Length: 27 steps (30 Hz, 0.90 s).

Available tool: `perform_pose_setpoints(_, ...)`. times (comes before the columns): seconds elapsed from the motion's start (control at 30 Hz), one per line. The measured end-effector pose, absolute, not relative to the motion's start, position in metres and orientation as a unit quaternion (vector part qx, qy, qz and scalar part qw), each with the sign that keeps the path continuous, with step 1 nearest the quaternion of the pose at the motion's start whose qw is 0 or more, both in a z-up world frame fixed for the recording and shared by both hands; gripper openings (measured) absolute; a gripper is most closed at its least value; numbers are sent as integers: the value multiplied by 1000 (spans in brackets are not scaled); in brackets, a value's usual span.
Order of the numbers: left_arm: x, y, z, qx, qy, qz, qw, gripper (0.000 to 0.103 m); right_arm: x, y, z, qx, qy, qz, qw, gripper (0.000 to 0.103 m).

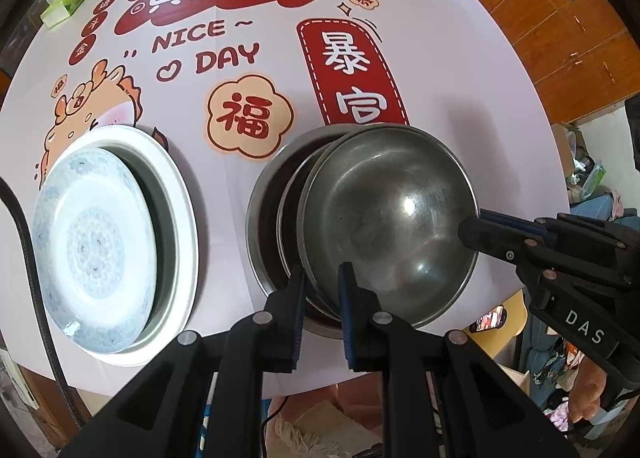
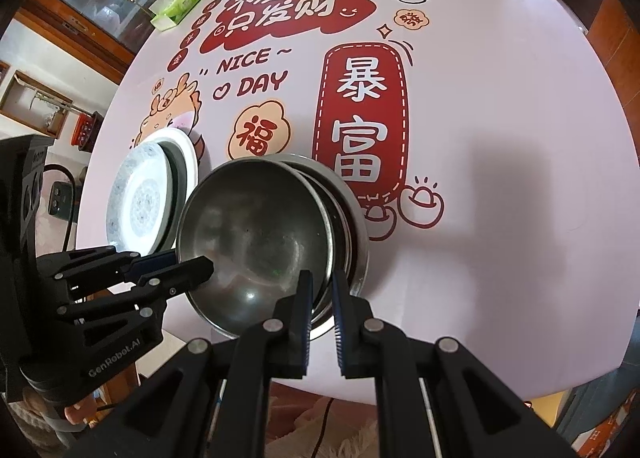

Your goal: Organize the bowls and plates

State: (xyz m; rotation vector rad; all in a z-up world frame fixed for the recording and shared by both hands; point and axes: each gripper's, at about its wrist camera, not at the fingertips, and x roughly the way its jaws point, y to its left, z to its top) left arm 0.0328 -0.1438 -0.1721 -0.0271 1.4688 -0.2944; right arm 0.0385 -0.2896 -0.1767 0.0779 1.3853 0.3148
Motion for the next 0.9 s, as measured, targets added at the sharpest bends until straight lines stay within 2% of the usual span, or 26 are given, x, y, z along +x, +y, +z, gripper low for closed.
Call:
perform_pose_setpoints(0.07,32,-145,-174,-9,670,-134,730,14,38,-289,-177,30,635,141,759,10)
perform_pose_setpoints(0.1,31,-145,-174,-7,670,-133,730,19,38,-289,-176,29,634,140,760,10)
perform_pose_setpoints(0.33,30,-145,-169,6,662,-135,738,25,39,-291,-174,28,633,134,762,10)
perform_pose_setpoints(0.47,30,-143,-164,9,655,-131,744,35,38,-292,-173,29,632,133,762,10)
perform_pose_setpoints(0.57,30,-141,-160,4,654,-129,746,37,37,-291,-172,29,631,134,764,10)
perform_pose_setpoints(0.67,30,-137,-155,-2,648,-124,751,51,36,-290,-170,31,629,138,764,10)
perform_pose_setpoints(0.9,30,-130,-134,3,624,-118,772,53,35,-288,-159,37,619,146,771,10)
